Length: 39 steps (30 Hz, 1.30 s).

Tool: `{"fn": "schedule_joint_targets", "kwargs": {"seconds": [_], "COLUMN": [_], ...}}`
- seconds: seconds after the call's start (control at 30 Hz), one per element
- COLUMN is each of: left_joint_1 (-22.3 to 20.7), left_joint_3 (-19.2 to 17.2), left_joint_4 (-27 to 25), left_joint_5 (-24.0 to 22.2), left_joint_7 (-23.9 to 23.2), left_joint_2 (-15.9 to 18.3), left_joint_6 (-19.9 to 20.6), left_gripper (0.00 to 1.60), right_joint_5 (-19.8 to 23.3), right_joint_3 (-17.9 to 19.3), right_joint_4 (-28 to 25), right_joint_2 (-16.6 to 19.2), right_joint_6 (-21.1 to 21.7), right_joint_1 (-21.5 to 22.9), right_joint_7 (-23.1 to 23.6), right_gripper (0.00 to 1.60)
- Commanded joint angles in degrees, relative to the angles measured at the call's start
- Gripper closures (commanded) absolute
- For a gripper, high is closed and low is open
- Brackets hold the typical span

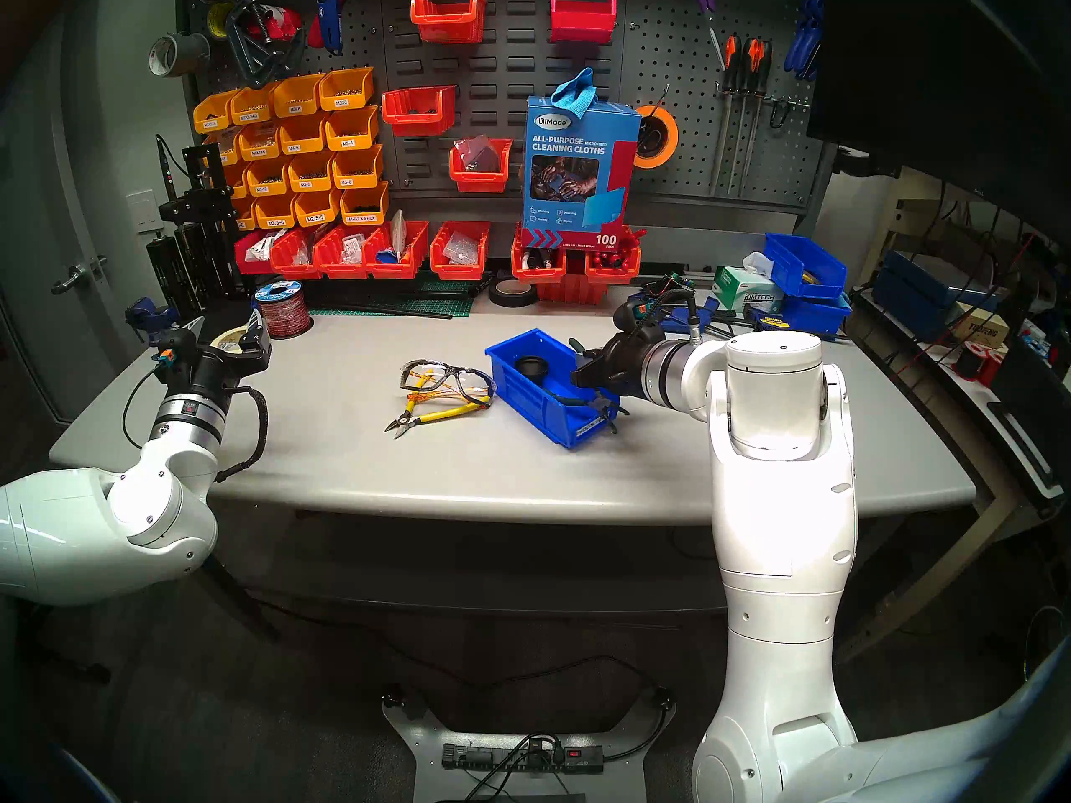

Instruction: Take out tools from the storage box

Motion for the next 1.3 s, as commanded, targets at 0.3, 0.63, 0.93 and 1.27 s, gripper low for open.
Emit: {"fn": "schedule_joint_targets", "kwargs": {"seconds": [0.3, 0.63, 0.93, 1.27], "left_joint_1": [-2.15, -2.22, -2.42, -2.31], "left_joint_3": [0.68, 0.78, 0.98, 0.89], "left_joint_4": [-0.01, -0.01, -0.01, 0.0], "left_joint_5": [-0.25, -0.24, -0.26, -0.22], "left_joint_7": [0.13, 0.12, 0.12, 0.11], "left_joint_2": [-0.12, -0.12, -0.12, -0.12], "left_joint_6": [-0.2, -0.21, -0.22, -0.22], "left_gripper": [0.0, 0.0, 0.0, 0.0], "right_joint_5": [-0.26, 0.45, -0.71, -0.53], "right_joint_3": [-0.39, -1.96, -0.98, 1.62], "right_joint_4": [0.3, 6.76, 13.38, 15.95], "right_joint_2": [-0.5, -0.94, 0.44, 0.81], "right_joint_6": [-0.06, -0.06, -1.1, -3.99], "right_joint_1": [1.25, 9.18, 14.78, 18.19], "right_joint_7": [2.86, 0.8, -1.1, -2.28], "right_gripper": [1.6, 1.6, 1.6, 1.6]}}
